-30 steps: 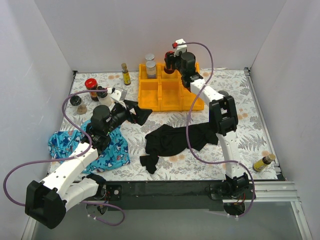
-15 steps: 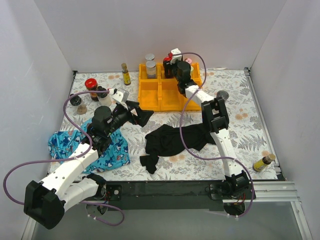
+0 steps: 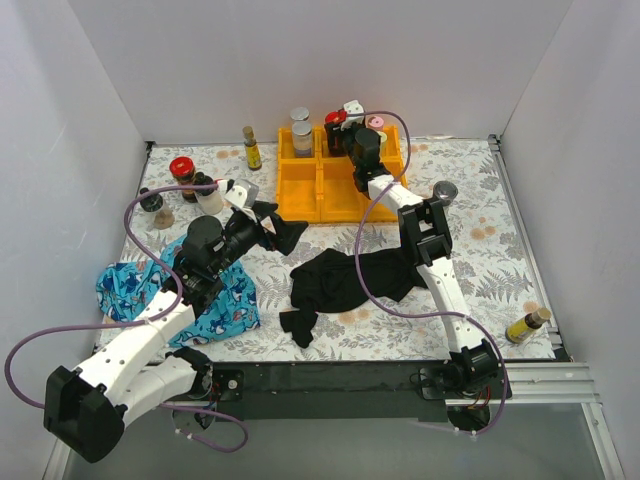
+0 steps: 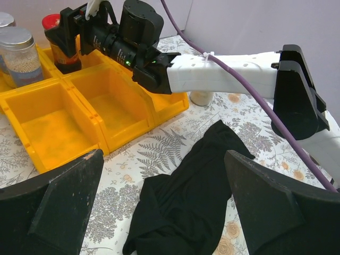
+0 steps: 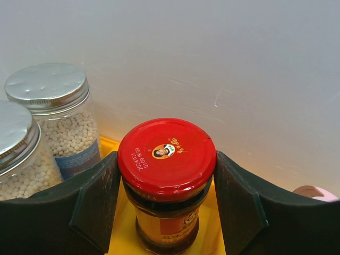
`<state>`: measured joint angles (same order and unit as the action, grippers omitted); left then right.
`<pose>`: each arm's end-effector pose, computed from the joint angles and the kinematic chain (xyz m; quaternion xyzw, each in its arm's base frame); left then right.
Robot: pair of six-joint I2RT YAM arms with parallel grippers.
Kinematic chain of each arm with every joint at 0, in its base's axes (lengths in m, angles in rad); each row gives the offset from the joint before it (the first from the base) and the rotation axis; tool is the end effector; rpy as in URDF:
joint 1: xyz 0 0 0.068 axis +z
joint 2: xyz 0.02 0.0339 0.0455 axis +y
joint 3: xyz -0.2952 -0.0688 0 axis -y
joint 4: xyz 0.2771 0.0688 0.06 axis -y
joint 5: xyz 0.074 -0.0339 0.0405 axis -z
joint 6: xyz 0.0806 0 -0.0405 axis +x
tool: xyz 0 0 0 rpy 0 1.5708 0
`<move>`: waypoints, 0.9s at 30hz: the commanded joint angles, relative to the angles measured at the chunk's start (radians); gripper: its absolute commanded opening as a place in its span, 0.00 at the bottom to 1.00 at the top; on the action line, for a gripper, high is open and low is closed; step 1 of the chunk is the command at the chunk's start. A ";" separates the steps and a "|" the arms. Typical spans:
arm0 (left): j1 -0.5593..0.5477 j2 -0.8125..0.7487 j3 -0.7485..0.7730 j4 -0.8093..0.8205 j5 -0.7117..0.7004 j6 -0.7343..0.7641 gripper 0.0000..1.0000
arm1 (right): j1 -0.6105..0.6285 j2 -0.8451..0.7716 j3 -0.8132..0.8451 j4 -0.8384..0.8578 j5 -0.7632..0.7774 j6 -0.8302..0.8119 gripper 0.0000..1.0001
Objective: Organize the condiment bottles
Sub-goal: Place the bottle in the storage box.
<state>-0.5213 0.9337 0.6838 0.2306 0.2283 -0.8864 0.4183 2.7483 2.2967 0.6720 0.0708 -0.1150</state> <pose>0.2339 -0.1554 0.3375 -0.0503 0.7119 -0.5122 0.4777 0.6592 0.2868 0.1934 -0.1379 0.6099 0.0960 0.7745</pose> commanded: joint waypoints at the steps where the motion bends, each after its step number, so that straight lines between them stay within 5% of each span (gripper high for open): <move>1: -0.008 -0.029 0.011 -0.013 -0.027 0.023 0.98 | -0.018 -0.010 0.079 0.192 0.021 0.035 0.01; 13: -0.014 -0.024 0.010 -0.011 -0.027 0.027 0.98 | -0.032 0.017 0.098 0.258 -0.022 0.083 0.01; 18: -0.014 -0.024 0.008 -0.011 -0.032 0.030 0.98 | -0.030 -0.022 0.024 0.307 -0.045 0.080 0.46; 23: -0.014 -0.032 0.008 -0.010 -0.033 0.032 0.98 | -0.032 -0.122 -0.043 0.319 -0.039 0.069 0.69; 25: -0.014 -0.036 0.008 -0.010 -0.035 0.035 0.98 | -0.032 -0.179 -0.137 0.343 -0.039 0.064 0.99; 27: -0.014 -0.047 0.008 -0.008 -0.037 0.037 0.98 | -0.030 -0.269 -0.239 0.368 -0.034 0.060 0.99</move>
<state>-0.5323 0.9249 0.6834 0.2302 0.2092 -0.8700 0.3927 2.7174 2.1696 0.8467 0.0269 -0.0349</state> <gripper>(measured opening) 0.982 0.962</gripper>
